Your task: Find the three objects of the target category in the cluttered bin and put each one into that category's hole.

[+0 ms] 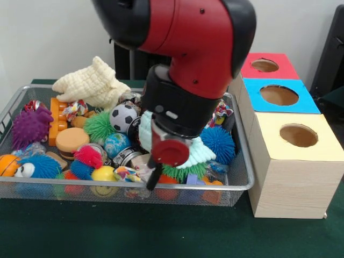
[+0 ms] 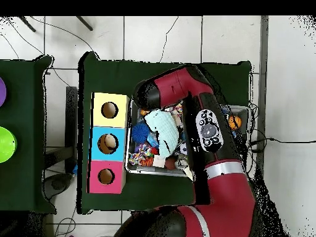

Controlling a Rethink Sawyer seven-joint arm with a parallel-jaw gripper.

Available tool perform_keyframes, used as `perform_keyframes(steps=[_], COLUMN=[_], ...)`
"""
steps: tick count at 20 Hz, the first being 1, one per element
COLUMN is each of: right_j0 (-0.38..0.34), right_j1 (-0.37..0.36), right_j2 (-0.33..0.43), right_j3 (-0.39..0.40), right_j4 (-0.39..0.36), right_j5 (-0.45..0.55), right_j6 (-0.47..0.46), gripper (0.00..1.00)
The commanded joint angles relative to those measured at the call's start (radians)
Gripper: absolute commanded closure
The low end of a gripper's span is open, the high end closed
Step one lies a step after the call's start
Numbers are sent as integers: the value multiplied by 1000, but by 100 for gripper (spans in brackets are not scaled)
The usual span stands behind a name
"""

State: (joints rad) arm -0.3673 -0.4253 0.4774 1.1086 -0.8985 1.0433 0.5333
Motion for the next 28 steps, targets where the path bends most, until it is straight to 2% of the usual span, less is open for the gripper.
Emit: perform_keyframes(steps=[1, 2, 5, 9, 11, 17, 22, 28], right_j0=[-25, -27, -66, -44, -15, 79, 76, 94], right_j1=[-71, -87, -100, -147, -163, -162, -145, -106], right_j2=[34, 39, 51, 22, -3, -61, -47, -87], right_j3=[192, 221, 230, 289, 309, 301, 343, 333], right_j4=[176, 208, 293, 357, 357, 311, 378, 344], right_j5=[106, 101, 110, 142, 168, 251, 230, 224], right_j6=[2, 24, 16, 40, 42, 61, 120, 117], gripper=[0, 0, 0, 0, 0, 0, 0, 0])
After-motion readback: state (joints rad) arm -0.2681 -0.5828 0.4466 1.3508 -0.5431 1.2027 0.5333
